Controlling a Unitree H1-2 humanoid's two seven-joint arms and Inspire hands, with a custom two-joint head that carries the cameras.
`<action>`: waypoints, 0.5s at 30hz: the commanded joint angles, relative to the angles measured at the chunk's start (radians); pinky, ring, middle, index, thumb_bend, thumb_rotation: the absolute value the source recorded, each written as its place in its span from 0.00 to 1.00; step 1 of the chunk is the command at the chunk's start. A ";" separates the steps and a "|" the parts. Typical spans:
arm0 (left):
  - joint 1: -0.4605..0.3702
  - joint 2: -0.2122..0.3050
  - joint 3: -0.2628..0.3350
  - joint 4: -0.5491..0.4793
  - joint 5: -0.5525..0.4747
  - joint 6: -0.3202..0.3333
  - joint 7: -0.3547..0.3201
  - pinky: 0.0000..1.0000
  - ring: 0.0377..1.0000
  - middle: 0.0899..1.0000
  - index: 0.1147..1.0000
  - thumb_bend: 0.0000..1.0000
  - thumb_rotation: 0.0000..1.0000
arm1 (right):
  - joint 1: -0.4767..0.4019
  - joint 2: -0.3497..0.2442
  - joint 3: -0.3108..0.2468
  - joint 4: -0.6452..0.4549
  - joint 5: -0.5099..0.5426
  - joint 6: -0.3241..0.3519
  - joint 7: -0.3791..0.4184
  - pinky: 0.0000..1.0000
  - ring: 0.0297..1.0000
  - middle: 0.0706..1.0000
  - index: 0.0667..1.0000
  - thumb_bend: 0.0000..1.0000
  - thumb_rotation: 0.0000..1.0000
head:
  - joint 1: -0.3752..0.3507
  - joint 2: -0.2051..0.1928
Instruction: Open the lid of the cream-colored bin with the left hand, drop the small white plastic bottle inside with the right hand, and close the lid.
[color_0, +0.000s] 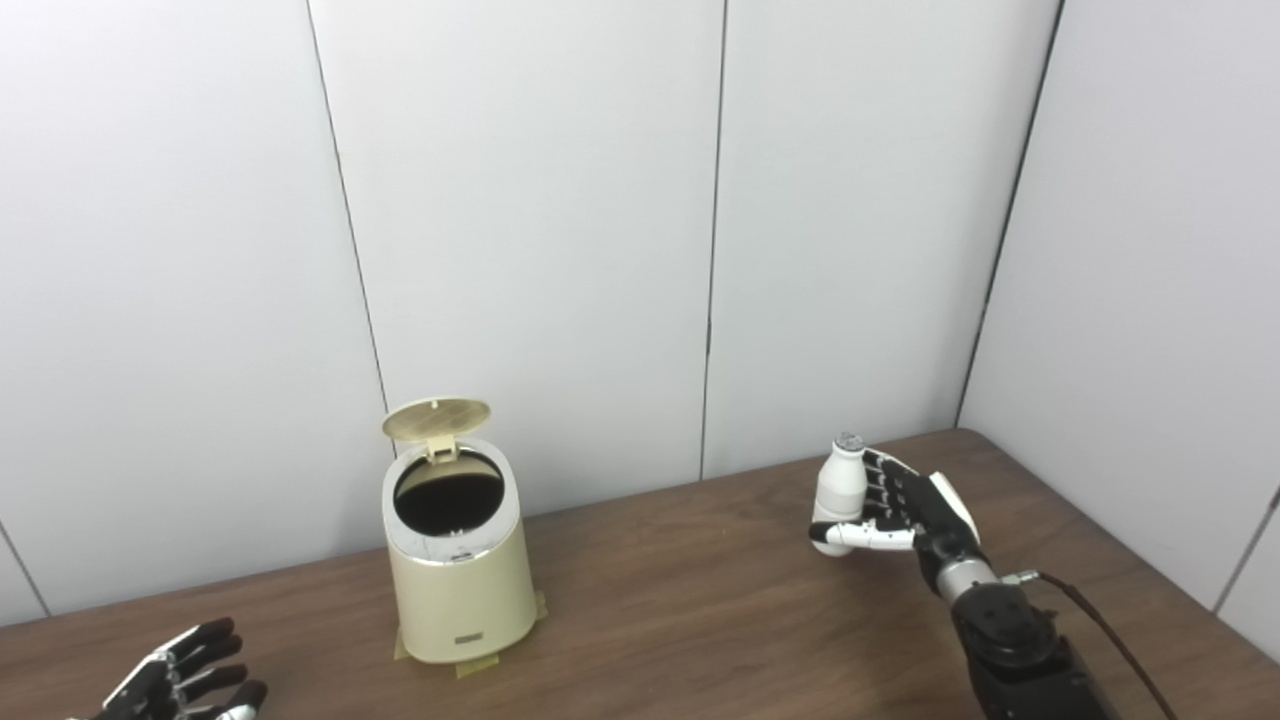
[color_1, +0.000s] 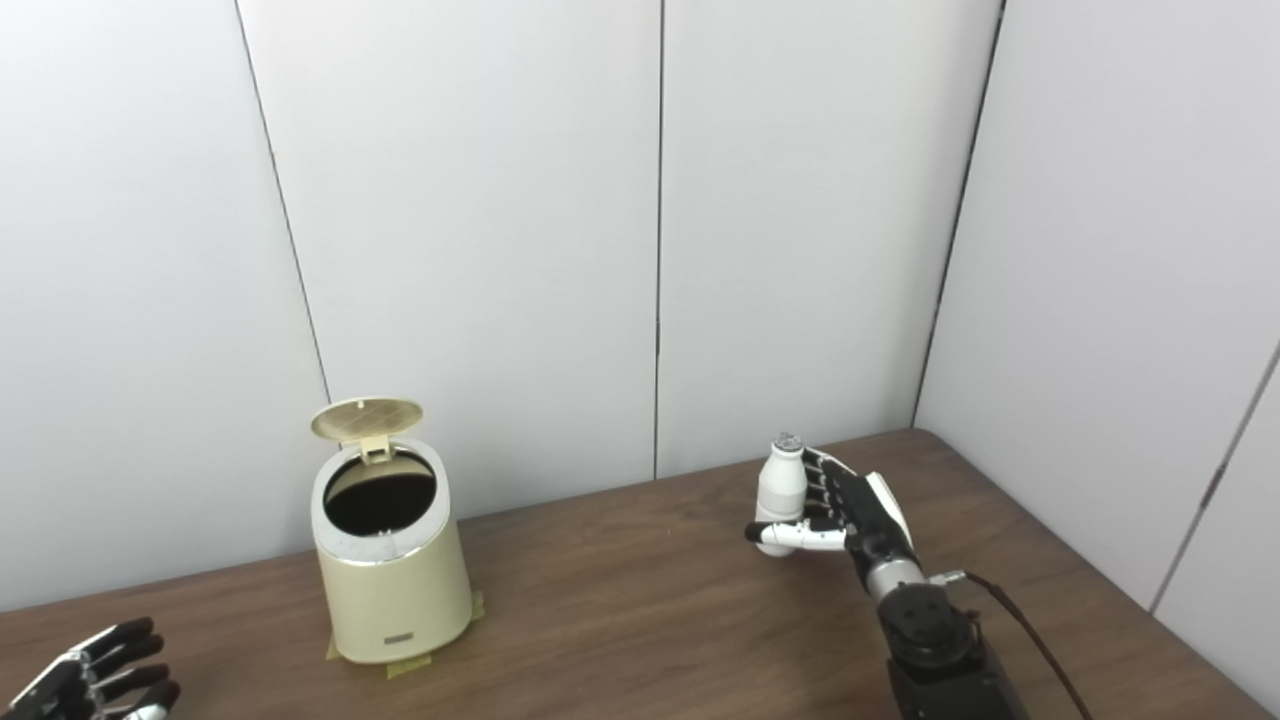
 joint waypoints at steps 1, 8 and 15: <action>-0.029 0.008 0.001 -0.046 0.004 -0.009 0.004 0.58 0.71 0.75 0.77 0.52 0.09 | -0.049 -0.027 -0.002 -0.017 0.002 -0.051 -0.001 0.78 0.81 0.81 0.81 0.80 0.11 | -0.001 0.001; -0.026 0.010 -0.004 -0.063 0.021 0.003 0.006 0.58 0.71 0.76 0.77 0.50 0.05 | -0.066 -0.018 0.005 0.013 -0.010 -0.071 -0.025 0.73 0.78 0.79 0.80 0.81 0.09 | 0.002 0.003; -0.024 0.012 -0.008 -0.076 0.024 0.013 0.003 0.58 0.70 0.75 0.77 0.49 0.01 | -0.104 0.001 0.033 0.101 -0.094 -0.156 -0.144 0.42 0.49 0.61 0.70 0.72 0.00 | 0.001 0.005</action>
